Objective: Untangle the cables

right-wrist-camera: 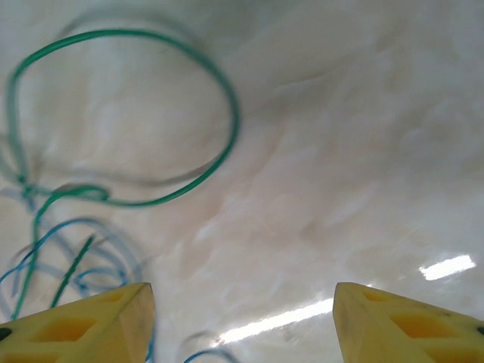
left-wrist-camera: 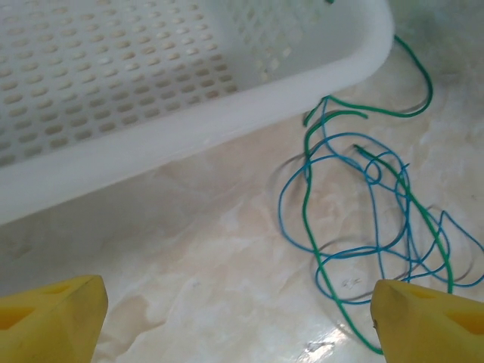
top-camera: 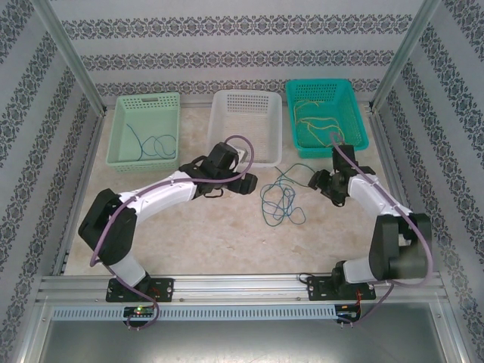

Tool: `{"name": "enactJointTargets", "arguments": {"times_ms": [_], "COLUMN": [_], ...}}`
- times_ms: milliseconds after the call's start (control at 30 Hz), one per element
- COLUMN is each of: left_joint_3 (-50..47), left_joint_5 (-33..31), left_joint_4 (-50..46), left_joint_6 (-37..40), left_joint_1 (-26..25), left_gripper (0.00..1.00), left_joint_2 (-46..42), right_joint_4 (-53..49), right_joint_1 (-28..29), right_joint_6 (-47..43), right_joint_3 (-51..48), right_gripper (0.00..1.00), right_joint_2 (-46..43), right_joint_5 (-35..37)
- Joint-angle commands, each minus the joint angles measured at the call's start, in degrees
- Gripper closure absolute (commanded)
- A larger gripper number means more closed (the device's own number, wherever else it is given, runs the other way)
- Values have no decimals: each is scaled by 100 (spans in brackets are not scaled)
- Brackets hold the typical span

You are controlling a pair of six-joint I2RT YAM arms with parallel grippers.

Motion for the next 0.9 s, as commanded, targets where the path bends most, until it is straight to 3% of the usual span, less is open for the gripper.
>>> {"name": "enactJointTargets", "arguments": {"times_ms": [0,367,633,867], "left_joint_3": [220,256,205,164], "left_joint_5": [60,-31,-224,-496], "left_joint_4": [-172,-146,-174,-261], "left_joint_6": [159,235,401,594], "left_joint_1": [-94,-112,-112,-116], "left_gripper": [11,11,11,11], "left_joint_2": [170,246,103,-101], "right_joint_4": [41,-128,-984,-1588], "right_joint_1": [-89,-51,232,538], "right_joint_6": [-105,4,-574,-903], "right_joint_3": [340,1300,1988,2474], "right_gripper": [37,40,60,64], "right_joint_2": [631,1741,2607,2950], "right_joint_5": [-296,45,835,1272]}}
